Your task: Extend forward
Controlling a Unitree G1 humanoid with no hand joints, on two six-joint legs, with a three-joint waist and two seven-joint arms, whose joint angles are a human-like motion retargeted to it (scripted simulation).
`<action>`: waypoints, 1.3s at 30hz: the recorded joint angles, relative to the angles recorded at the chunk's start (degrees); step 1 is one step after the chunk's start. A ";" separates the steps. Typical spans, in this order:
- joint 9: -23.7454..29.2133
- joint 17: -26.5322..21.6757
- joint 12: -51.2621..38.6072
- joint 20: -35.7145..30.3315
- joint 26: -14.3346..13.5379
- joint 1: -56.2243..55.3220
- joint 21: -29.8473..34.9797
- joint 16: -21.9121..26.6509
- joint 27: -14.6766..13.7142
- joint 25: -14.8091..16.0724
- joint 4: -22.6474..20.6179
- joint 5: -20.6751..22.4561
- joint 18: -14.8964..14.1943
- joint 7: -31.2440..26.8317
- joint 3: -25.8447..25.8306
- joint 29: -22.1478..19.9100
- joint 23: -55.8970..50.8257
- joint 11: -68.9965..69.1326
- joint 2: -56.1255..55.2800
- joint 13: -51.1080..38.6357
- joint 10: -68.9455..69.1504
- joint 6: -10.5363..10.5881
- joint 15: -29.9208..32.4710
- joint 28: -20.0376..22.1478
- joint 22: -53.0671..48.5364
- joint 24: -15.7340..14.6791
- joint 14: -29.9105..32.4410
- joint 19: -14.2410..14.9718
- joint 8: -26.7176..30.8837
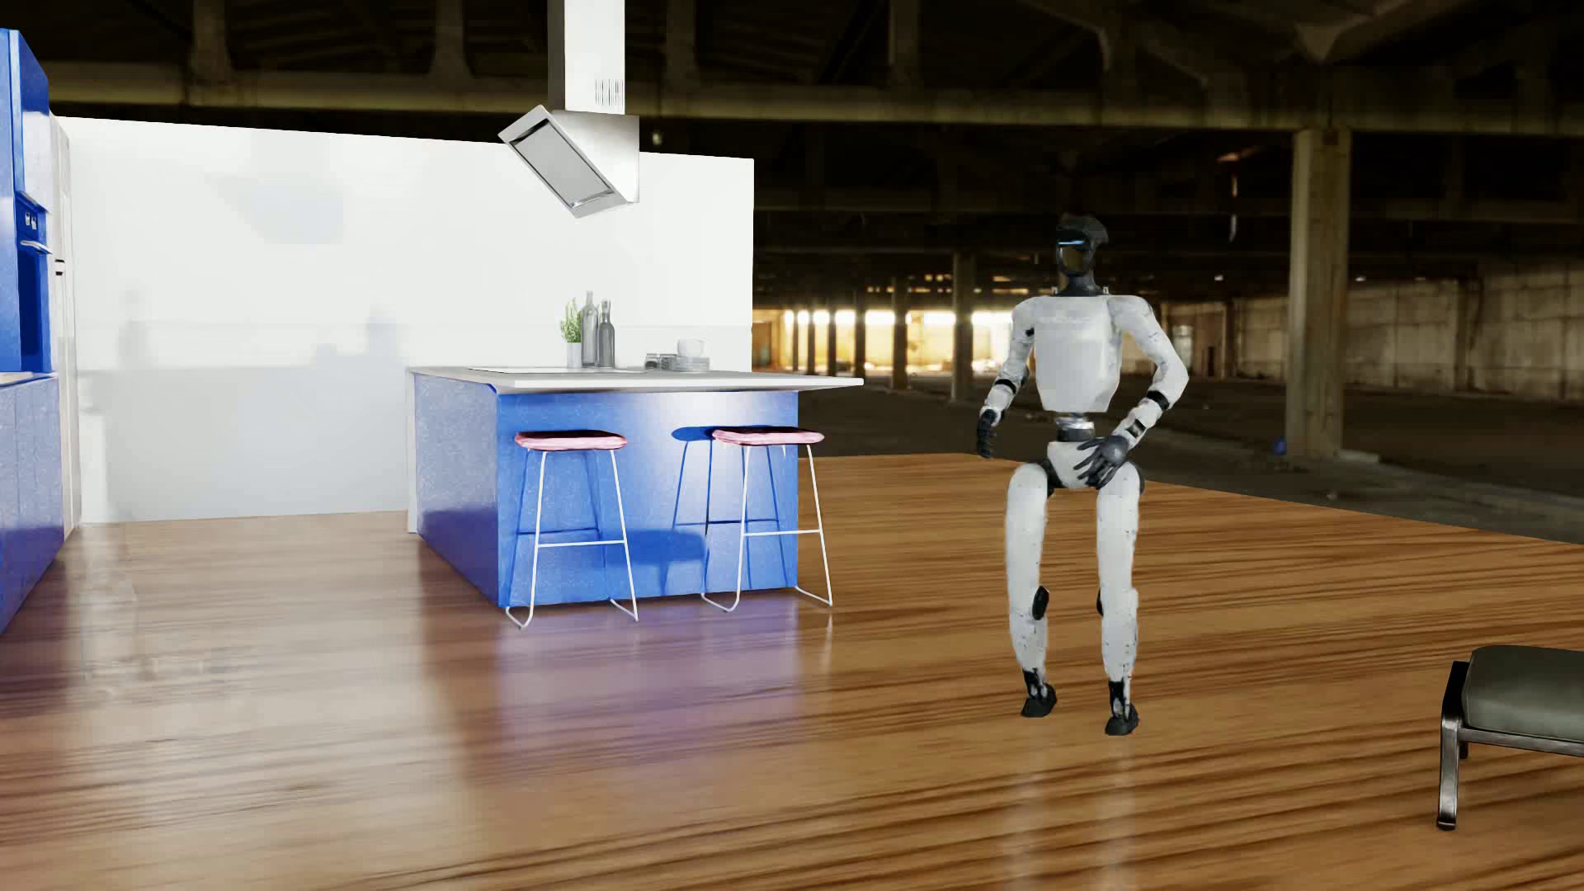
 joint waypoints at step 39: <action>1.96 -27.44 -8.19 -10.09 0.00 -2.18 39.82 10.44 0.00 0.00 -0.88 4.36 0.00 0.00 34.13 0.00 85.69 -6.70 12.49 -93.72 2.39 -12.93 26.48 0.00 54.01 0.00 -7.68 0.00 0.00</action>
